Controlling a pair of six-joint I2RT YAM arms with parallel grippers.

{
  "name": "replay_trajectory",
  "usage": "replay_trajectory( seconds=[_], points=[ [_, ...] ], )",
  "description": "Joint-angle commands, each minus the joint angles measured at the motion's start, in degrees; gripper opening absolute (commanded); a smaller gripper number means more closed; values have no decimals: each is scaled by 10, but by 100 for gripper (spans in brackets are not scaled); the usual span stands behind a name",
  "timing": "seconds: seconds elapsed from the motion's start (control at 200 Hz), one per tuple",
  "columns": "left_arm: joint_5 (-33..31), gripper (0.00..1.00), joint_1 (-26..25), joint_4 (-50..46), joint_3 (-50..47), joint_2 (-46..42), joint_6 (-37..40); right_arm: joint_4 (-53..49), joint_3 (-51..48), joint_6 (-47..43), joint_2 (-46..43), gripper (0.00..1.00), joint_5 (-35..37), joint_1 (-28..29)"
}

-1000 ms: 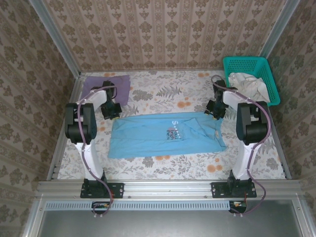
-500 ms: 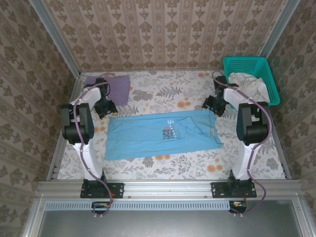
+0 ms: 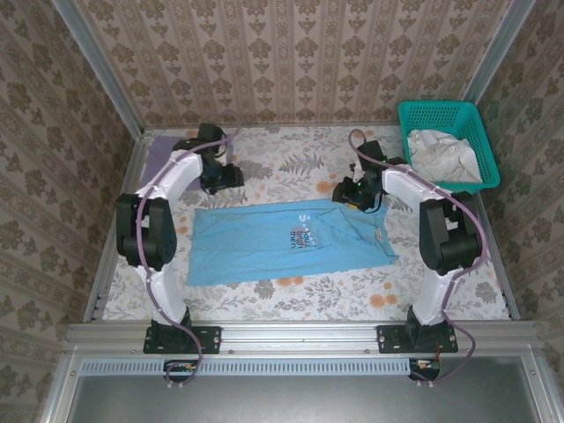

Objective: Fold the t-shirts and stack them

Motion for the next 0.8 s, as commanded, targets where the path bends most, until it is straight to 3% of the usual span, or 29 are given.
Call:
replay_trajectory(
  seconds=[0.0, 0.315, 0.61, 0.795],
  points=[
    [41, 49, -12, -10, -14, 45, 25, -22, 21, -31, 31, 46, 10, 7],
    [2, 49, -4, -33, -22, 89, 17, -37, 48, -53, 65, 40, 29, 18],
    [1, 49, -5, -42, -14, 109, 18, -40, 47, -61, 64, 22, 25, 24],
    [-3, 49, -5, -46, -7, 108, 17, -57, 51, -65, 55, 6, 19, 28]
  ],
)
